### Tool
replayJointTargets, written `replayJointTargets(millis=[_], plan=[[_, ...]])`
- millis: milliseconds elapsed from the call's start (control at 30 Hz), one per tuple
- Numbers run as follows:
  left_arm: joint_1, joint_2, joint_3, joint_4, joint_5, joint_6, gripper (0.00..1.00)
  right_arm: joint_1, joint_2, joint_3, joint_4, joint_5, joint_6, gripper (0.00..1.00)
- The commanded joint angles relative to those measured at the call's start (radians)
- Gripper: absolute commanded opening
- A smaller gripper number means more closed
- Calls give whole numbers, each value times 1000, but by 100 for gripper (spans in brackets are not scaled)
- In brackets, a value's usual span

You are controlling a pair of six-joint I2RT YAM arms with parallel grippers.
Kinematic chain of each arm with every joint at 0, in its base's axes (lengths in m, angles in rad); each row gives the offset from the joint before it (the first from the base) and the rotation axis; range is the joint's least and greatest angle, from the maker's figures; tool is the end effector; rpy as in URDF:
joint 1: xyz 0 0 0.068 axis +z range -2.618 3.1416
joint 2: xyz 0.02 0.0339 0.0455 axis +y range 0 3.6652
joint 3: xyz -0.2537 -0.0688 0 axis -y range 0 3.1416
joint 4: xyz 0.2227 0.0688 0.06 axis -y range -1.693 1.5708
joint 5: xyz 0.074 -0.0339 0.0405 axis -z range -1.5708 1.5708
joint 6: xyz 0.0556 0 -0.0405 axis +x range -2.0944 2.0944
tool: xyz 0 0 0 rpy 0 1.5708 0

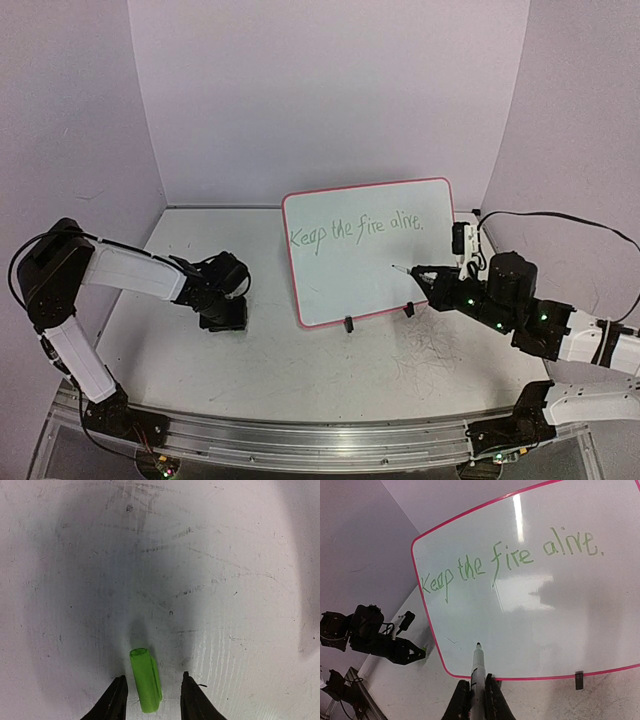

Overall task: Write a sentence on the whiteboard
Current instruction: Pick up the pen cap from the center of the board.

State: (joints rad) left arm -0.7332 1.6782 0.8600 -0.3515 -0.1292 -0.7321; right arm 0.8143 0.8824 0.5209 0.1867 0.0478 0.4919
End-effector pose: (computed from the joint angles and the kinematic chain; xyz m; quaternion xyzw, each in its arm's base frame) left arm 0.2230 -0.1912 0.1253 -0.0123 0.9779 -0.0859 0.1901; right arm 0.1501 0.1552 0.2643 -0.1078 0.7584 0.3759 0.5214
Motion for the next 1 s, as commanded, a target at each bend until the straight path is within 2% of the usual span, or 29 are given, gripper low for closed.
replayJointTargets(millis=[0,133,467,767,967], plan=[[-14,36,26,-27,-47,5,32,4,-20,-2,48,-4,11,0],[-44,57,36,-36,-62,7,24,5,-32,-3,46,-7,23,0],[-93,99,33,-115,-162,3,13,6,-24,0,46,-9,33,0],[-95,-15,15,-118,-178,-2,0,5,16,13,53,-16,31,0],[-96,-121,3,-119,-182,13,0,6,28,8,57,-16,39,0]])
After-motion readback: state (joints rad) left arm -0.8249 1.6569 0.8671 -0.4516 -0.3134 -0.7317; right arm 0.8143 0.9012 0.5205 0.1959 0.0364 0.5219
